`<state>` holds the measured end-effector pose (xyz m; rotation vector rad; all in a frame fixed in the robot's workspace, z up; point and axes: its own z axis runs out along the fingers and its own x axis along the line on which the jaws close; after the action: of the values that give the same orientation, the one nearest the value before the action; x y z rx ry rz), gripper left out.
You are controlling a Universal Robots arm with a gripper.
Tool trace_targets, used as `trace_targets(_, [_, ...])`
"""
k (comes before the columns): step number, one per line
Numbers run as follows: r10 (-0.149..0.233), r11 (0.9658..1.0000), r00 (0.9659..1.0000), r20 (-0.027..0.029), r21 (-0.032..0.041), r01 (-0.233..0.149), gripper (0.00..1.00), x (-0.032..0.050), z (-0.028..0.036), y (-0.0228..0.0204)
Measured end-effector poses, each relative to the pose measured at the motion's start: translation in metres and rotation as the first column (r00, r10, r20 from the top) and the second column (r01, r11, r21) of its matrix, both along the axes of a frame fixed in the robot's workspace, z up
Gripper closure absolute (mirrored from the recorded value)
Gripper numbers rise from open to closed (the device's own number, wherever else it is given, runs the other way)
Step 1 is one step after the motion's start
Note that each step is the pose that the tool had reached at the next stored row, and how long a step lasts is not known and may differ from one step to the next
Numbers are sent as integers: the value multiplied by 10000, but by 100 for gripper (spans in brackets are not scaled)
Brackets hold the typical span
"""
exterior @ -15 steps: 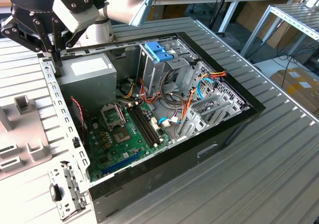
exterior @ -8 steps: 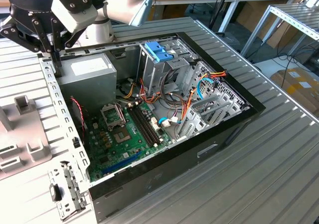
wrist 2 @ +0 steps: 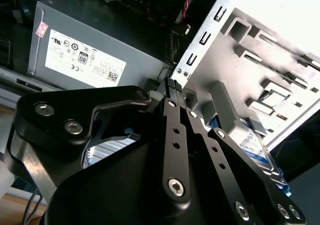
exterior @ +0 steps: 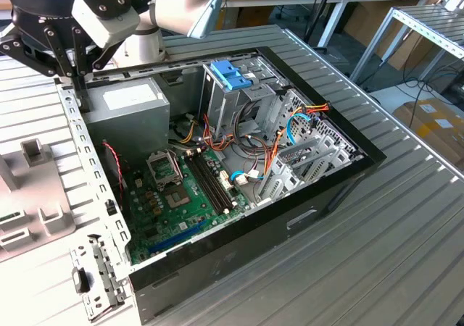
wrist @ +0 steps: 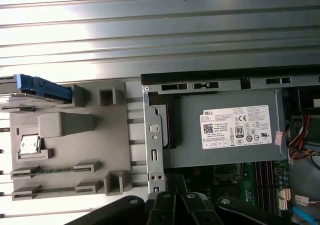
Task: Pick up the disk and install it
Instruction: 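Reach for the disk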
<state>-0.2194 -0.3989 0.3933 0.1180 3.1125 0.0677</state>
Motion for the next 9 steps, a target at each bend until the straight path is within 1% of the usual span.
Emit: trace_targets(9, [0, 10000, 10000, 1, 0, 0, 89, -24, 0, 0])
